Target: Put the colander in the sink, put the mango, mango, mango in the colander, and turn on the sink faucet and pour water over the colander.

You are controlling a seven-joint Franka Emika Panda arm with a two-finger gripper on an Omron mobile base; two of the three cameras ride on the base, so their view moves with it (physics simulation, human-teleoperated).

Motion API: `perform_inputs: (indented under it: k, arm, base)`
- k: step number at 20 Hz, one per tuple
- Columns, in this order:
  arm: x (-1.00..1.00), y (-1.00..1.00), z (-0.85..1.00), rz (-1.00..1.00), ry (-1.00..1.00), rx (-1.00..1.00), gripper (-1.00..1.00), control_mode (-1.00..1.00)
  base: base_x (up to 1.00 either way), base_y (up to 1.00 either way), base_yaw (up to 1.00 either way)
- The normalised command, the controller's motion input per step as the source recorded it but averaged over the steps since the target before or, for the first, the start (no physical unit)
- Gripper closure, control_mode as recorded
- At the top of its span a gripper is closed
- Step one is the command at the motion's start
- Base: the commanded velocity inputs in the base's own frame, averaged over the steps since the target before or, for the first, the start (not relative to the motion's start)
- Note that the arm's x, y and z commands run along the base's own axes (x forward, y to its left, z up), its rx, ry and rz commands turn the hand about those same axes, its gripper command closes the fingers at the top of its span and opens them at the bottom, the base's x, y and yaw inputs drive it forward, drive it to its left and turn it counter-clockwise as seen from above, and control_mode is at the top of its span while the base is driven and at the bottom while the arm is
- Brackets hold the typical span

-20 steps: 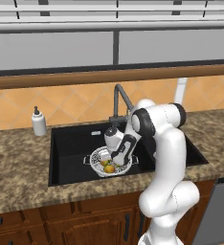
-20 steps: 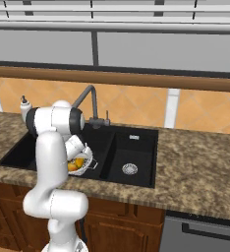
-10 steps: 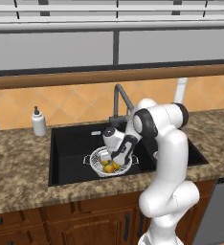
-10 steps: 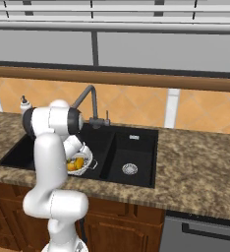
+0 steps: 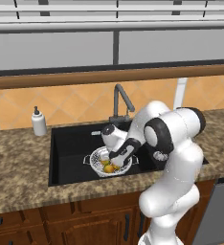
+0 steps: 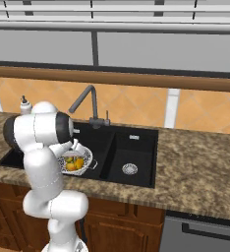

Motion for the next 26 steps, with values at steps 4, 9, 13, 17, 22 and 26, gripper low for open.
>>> perform_inputs:
  k: [4,9,13,17,22,26]
  arm:
    - [-0.56,0.00,0.71,0.00,0.02,0.00,-1.00,-1.00]
    - [-0.73,-0.11,0.63,0.00,0.00,0.00,-1.00,-1.00]
    - [-0.67,-0.28,0.68,0.02,0.00,0.00,-1.00,-1.00]
    - [-0.65,-0.40,0.67,0.11,0.00,0.00,-1.00,-1.00]
    - [-0.47,-0.53,0.66,0.20,0.00,0.00,-1.00,-1.00]
    - [-0.38,-0.61,0.61,0.26,0.00,0.00,-1.00,-1.00]
  base:
    - [0.00,0.00,0.00]
    - [0.00,0.00,0.00]
    - [0.00,0.00,0.00]
    - [0.00,0.00,0.00]
    - [0.00,0.00,0.00]
    - [0.00,0.00,0.00]
